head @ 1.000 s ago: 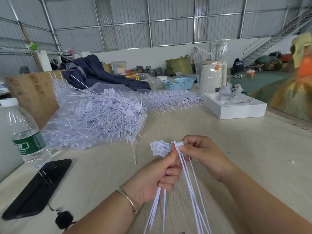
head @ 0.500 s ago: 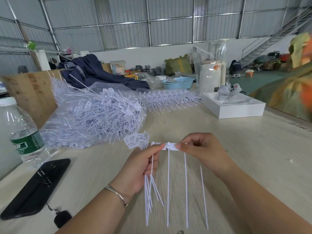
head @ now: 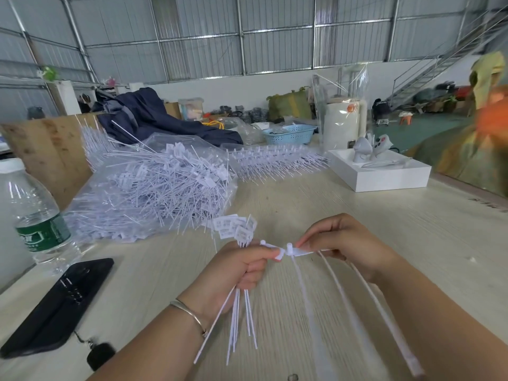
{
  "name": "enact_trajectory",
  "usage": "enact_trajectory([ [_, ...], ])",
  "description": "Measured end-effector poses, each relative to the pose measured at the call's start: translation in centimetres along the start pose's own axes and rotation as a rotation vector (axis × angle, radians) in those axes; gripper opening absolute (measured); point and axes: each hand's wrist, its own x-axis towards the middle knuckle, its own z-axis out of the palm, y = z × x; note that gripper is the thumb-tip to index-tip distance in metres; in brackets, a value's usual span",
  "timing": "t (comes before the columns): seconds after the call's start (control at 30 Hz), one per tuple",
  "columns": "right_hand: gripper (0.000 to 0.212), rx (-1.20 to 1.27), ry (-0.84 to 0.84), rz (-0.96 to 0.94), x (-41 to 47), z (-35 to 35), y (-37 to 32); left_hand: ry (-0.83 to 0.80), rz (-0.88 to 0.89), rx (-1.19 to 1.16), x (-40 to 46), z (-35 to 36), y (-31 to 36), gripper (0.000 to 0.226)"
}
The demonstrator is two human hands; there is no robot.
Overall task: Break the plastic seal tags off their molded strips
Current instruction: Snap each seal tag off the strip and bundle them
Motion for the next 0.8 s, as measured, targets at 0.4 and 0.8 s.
enact_trajectory([
  [0.4,0.017,0.408,-0.364,-0.018,-0.5,-1.3,0.0,-0.755,-0.078,-0.139,-0.6,-1.5,0.0,0.030],
  [0.8,0.028,0.057,-0.149,-0.008,0.2,0.5,0.7,0.033,-0.142,-0.210,0.9,-0.6,-1.0,0.035],
])
